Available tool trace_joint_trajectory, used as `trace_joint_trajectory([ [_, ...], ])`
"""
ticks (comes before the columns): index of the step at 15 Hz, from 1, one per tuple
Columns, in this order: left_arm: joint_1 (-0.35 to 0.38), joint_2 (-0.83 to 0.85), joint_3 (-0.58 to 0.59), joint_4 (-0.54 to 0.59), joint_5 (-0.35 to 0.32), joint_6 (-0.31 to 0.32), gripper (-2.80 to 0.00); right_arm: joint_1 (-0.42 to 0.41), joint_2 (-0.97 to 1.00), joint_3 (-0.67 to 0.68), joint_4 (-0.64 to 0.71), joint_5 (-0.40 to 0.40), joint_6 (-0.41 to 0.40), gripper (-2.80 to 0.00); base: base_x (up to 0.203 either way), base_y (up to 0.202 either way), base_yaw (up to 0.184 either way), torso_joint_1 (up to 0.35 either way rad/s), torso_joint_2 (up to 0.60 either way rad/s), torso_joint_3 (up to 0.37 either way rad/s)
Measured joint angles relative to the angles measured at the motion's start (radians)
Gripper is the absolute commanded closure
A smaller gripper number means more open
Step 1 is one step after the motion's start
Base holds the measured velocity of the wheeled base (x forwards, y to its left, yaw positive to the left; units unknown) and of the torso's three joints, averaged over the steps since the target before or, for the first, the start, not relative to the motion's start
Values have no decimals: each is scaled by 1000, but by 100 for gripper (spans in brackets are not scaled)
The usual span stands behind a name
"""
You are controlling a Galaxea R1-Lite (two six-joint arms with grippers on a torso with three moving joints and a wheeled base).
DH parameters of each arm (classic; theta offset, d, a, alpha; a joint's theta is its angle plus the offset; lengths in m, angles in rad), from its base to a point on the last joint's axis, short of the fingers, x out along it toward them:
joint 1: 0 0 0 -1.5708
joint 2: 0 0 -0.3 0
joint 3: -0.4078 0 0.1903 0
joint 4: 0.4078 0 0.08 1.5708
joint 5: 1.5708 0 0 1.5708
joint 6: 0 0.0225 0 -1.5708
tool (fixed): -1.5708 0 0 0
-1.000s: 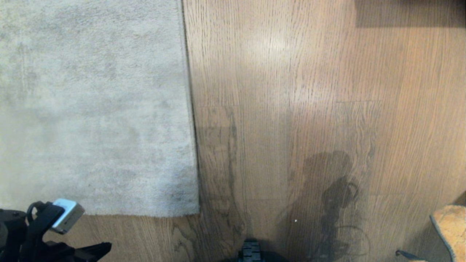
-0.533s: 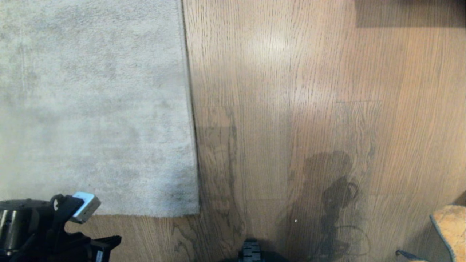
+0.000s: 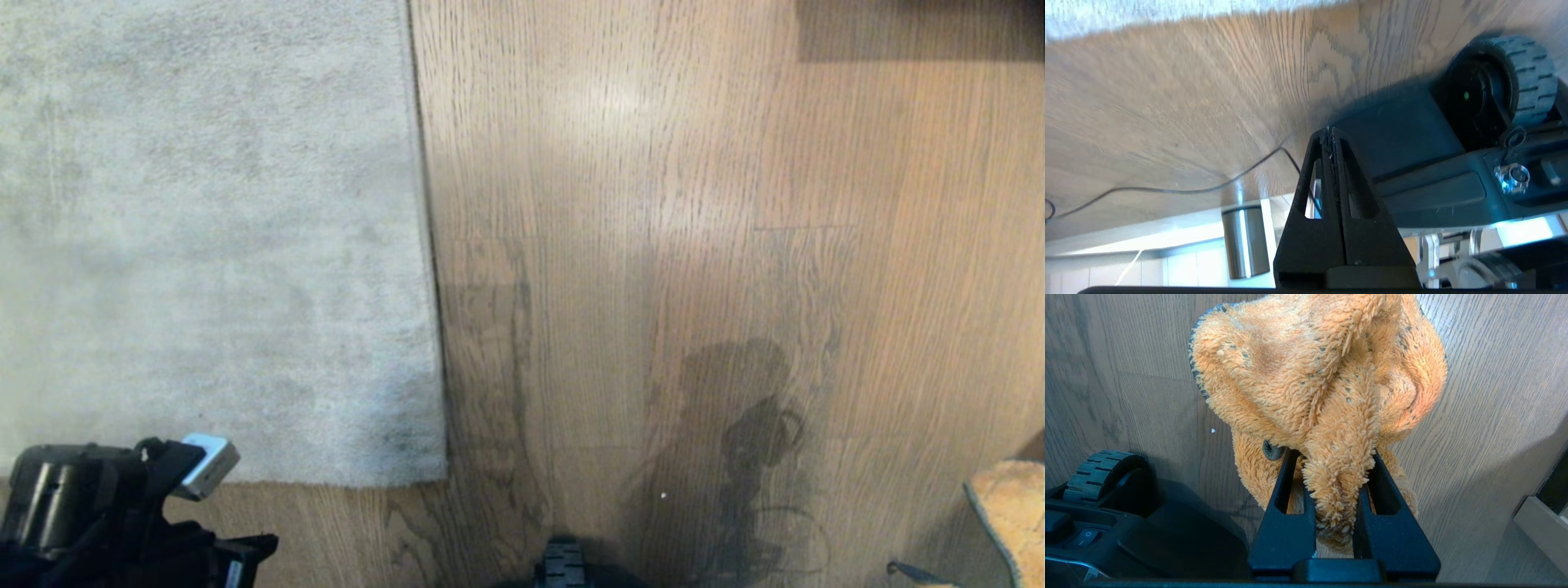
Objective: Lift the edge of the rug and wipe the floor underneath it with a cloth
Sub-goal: Lift up the carpet
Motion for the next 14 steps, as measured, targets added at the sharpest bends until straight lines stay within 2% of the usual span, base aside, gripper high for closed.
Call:
trace_joint_trajectory([
  [4,-1,49,7,-71,0,0,0,0,0,0,0,0,-1,0,0,0,0,0,0,0],
  [14,-21,135,1,-77,-1,1,0,0,0,0,0,0,-1,0,0,0,0,0,0,0],
])
